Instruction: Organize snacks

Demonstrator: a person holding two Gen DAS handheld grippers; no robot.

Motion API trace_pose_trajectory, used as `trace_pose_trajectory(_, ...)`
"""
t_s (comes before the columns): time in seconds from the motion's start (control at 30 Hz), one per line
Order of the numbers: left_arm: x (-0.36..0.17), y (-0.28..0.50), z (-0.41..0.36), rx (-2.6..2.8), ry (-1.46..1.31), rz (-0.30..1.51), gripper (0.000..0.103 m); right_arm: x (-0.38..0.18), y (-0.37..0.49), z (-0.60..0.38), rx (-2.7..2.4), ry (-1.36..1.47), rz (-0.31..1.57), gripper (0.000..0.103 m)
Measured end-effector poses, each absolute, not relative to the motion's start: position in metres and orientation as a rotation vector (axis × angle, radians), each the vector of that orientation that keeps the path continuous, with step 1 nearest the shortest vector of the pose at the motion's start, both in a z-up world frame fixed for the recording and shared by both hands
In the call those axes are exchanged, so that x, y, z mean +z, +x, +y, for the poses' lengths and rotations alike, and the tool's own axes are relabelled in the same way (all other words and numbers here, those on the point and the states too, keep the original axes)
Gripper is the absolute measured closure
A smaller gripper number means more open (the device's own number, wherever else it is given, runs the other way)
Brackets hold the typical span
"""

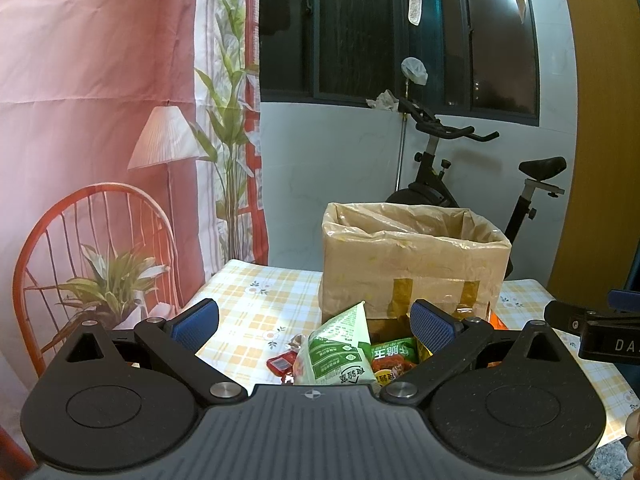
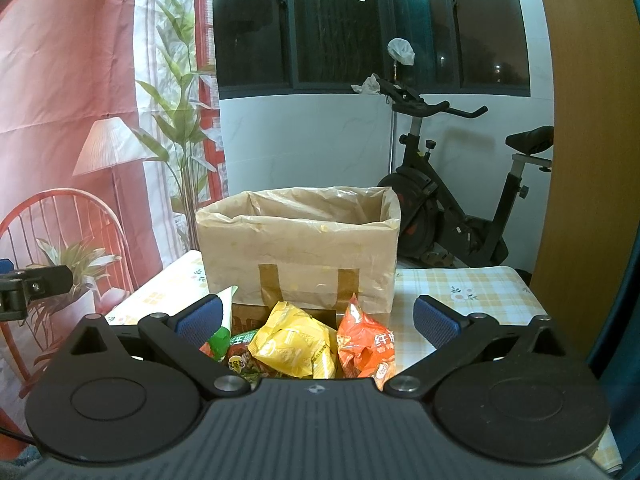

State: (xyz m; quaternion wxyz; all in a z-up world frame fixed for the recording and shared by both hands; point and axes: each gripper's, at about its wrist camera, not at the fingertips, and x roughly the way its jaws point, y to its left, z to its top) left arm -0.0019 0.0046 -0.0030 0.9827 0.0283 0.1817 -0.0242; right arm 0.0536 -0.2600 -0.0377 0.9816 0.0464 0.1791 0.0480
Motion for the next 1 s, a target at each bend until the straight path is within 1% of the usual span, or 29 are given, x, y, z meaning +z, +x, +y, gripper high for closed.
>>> trace_pose_trajectory(1.0,-0.0066,-0.0022,0.0048,-0.048,0.053,0.37,0.001,-0.0382,0.0542,-0.2599,0.097,0.094,0.363,0.0)
